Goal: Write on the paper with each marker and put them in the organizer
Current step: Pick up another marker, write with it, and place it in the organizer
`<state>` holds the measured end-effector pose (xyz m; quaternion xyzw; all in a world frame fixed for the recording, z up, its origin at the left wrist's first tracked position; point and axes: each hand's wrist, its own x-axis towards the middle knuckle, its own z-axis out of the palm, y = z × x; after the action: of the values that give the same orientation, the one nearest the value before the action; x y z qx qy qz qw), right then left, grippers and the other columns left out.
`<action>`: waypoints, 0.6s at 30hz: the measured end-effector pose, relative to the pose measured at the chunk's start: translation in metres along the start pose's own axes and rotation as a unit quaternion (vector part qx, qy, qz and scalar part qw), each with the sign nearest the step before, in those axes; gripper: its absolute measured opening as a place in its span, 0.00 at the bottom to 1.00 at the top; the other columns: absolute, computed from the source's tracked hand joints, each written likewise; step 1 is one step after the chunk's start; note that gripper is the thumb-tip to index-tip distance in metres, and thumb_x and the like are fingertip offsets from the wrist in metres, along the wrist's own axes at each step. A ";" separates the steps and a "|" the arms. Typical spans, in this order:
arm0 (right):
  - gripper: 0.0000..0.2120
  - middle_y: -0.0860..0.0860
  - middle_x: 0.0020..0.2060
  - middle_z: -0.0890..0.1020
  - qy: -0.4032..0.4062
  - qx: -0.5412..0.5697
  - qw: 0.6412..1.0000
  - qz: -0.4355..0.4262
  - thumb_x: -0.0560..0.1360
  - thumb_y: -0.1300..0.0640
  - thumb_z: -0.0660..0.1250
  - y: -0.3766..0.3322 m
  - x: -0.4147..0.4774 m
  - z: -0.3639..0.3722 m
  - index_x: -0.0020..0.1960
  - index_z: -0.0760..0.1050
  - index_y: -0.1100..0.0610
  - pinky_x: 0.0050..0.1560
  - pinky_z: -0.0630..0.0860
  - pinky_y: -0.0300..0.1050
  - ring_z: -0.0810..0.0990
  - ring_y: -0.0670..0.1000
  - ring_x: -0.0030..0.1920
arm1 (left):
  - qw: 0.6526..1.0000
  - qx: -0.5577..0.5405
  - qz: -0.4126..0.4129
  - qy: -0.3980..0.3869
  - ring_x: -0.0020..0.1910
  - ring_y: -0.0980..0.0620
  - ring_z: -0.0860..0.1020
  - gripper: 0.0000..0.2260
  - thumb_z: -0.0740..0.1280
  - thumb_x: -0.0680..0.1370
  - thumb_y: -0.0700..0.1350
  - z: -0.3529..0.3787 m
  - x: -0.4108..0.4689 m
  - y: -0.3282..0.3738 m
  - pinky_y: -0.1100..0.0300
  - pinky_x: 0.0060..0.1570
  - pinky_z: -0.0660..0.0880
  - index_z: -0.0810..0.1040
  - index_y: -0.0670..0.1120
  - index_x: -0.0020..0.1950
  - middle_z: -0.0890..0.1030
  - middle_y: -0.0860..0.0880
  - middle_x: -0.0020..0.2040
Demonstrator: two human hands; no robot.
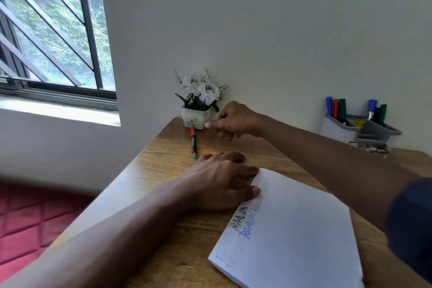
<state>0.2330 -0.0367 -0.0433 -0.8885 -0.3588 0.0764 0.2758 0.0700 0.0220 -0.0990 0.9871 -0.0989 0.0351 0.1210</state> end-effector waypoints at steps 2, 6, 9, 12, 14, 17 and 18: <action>0.19 0.52 0.35 0.87 -0.020 -0.020 0.999 0.020 0.73 0.40 0.75 -0.015 0.013 0.013 0.45 0.83 0.58 0.34 0.75 0.41 0.83 0.50 0.32 | 1.000 0.008 0.000 0.005 0.78 0.48 0.61 0.29 0.58 0.78 0.69 0.000 0.001 0.002 0.41 0.74 0.59 0.63 0.63 0.78 0.62 0.52 0.80; 0.16 0.52 0.31 0.83 -0.050 -0.041 0.997 0.044 0.70 0.47 0.79 -0.031 0.025 0.028 0.45 0.78 0.57 0.24 0.70 0.34 0.76 0.48 0.24 | 1.000 0.021 0.003 -0.001 0.78 0.45 0.60 0.29 0.58 0.79 0.68 0.000 0.003 0.006 0.40 0.73 0.60 0.64 0.62 0.78 0.62 0.49 0.80; 0.10 0.52 0.29 0.79 -0.050 -0.043 0.996 0.068 0.71 0.57 0.77 -0.033 0.029 0.033 0.45 0.77 0.58 0.24 0.68 0.35 0.73 0.48 0.23 | 1.000 0.027 0.007 -0.005 0.79 0.45 0.60 0.29 0.58 0.79 0.68 0.000 0.004 0.007 0.40 0.73 0.60 0.64 0.61 0.78 0.62 0.48 0.80; 0.15 0.52 0.38 0.81 -0.010 -0.104 0.994 0.038 0.70 0.51 0.78 -0.030 0.027 0.030 0.51 0.78 0.57 0.31 0.76 0.40 0.81 0.50 0.36 | 0.999 0.035 0.007 -0.009 0.79 0.45 0.60 0.29 0.57 0.79 0.67 0.000 0.005 0.008 0.40 0.73 0.61 0.63 0.61 0.79 0.62 0.48 0.79; 0.16 0.50 0.40 0.81 0.023 -0.138 0.990 0.005 0.69 0.48 0.78 -0.027 0.022 0.021 0.49 0.79 0.55 0.33 0.73 0.41 0.81 0.50 0.42 | 0.999 0.044 0.008 -0.021 0.79 0.45 0.58 0.28 0.56 0.80 0.67 -0.001 0.005 0.009 0.41 0.74 0.60 0.62 0.60 0.79 0.61 0.47 0.80; 0.13 0.47 0.36 0.80 0.055 -0.142 0.988 -0.034 0.70 0.48 0.78 -0.024 0.004 0.005 0.38 0.77 0.53 0.33 0.71 0.41 0.79 0.47 0.37 | 0.998 0.046 0.007 -0.030 0.80 0.45 0.56 0.28 0.56 0.80 0.67 -0.002 0.004 0.010 0.40 0.75 0.58 0.60 0.60 0.80 0.59 0.47 0.81; 0.13 0.47 0.35 0.81 0.075 -0.149 0.985 -0.048 0.70 0.48 0.77 -0.024 -0.005 -0.001 0.37 0.76 0.53 0.34 0.73 0.42 0.79 0.47 0.36 | 0.999 0.042 0.005 -0.028 0.80 0.45 0.56 0.28 0.56 0.80 0.67 -0.002 0.004 0.010 0.40 0.75 0.58 0.60 0.61 0.80 0.59 0.47 0.81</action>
<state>0.2158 -0.0266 -0.0297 -0.9045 -0.3869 -0.0576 0.1700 0.0720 0.0120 -0.0947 0.9914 -0.1054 0.0118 0.0764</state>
